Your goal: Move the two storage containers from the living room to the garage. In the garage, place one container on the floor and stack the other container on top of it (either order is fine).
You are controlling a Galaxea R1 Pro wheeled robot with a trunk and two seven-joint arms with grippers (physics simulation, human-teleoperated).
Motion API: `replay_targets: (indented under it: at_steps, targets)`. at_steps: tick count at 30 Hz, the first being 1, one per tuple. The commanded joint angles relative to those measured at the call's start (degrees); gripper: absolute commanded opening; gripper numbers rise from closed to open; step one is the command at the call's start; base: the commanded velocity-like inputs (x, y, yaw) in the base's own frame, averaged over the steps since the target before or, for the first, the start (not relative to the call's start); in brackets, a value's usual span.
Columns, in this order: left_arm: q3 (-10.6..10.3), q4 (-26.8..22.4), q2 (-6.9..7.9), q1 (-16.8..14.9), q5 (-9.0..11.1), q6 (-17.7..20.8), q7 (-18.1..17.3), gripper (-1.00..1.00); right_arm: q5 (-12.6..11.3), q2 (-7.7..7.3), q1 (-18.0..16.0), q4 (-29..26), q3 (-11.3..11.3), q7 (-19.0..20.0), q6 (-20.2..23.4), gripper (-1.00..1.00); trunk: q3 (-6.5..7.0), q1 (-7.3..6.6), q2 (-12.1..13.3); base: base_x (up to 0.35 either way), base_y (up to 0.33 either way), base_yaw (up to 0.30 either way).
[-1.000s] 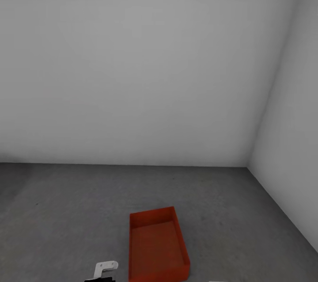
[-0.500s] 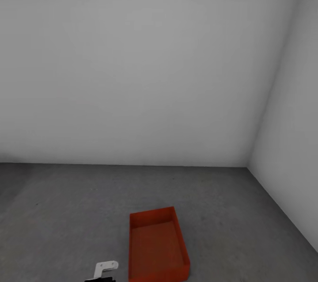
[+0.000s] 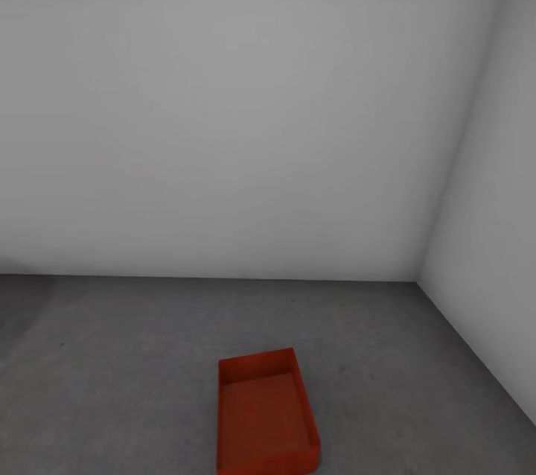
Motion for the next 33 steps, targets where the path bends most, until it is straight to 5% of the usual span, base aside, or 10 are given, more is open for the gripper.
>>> replay_targets:
  at_steps: [1,14,33]
  targets:
    - [-0.19,-0.02,0.0,0.46,0.54,0.08,-0.12,1.0,-0.67,0.05,0.06,0.21,0.46,-0.02,-0.45,1.0,-0.06,0.0,-0.03,0.0,0.0,0.0]
    - [-0.19,-0.01,0.2,6.99,0.61,-2.0,-8.06,1.0,-0.46,-0.14,4.29,0.29,0.45,0.06,-3.16,1.0,-0.06,0.0,-0.03,0.0,0.0,0.0]
    - [-0.19,-0.02,0.33,7.68,0.61,-2.72,-8.44,1.0,-0.27,-0.12,4.34,0.29,0.57,0.08,-3.02,1.0,-0.06,0.0,-0.03,0.0,0.0,-0.23]
